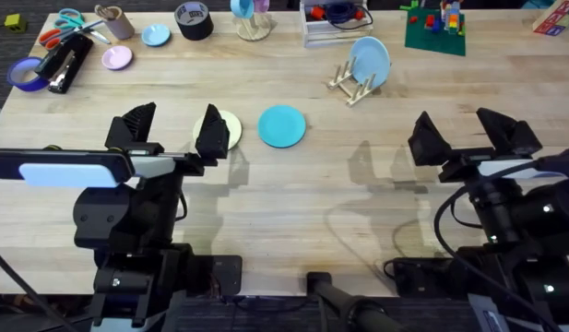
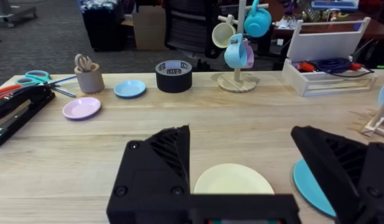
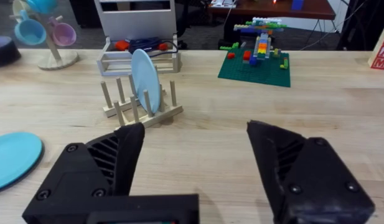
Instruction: Pick up the plates from the table one by one and place each into a slot on the dish rack.
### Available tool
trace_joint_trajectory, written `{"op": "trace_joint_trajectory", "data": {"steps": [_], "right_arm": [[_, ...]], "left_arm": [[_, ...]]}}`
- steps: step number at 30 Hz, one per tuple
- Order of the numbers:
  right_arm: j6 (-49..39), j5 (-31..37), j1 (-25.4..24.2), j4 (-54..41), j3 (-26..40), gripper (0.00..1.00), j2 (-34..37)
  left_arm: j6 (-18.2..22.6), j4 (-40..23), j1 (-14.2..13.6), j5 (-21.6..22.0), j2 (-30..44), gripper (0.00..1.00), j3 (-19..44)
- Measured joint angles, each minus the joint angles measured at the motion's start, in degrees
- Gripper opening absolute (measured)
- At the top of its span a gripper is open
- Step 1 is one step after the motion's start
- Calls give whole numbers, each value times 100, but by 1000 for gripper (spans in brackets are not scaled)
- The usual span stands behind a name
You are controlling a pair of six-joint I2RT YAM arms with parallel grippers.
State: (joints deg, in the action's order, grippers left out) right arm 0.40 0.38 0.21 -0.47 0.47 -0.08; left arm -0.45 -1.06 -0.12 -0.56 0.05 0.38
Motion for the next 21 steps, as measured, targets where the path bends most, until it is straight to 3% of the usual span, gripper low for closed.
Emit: {"op": "trace_joint_trajectory", "data": {"steps": [16, 21], "right_arm": [[0, -1, 0, 56, -2, 992, 2], [0, -4, 0, 488, -7, 994, 2]], "left_arm": [[-1, 0, 0, -2, 0, 993, 0], [0, -7, 0, -2, 0, 993, 30]]}}
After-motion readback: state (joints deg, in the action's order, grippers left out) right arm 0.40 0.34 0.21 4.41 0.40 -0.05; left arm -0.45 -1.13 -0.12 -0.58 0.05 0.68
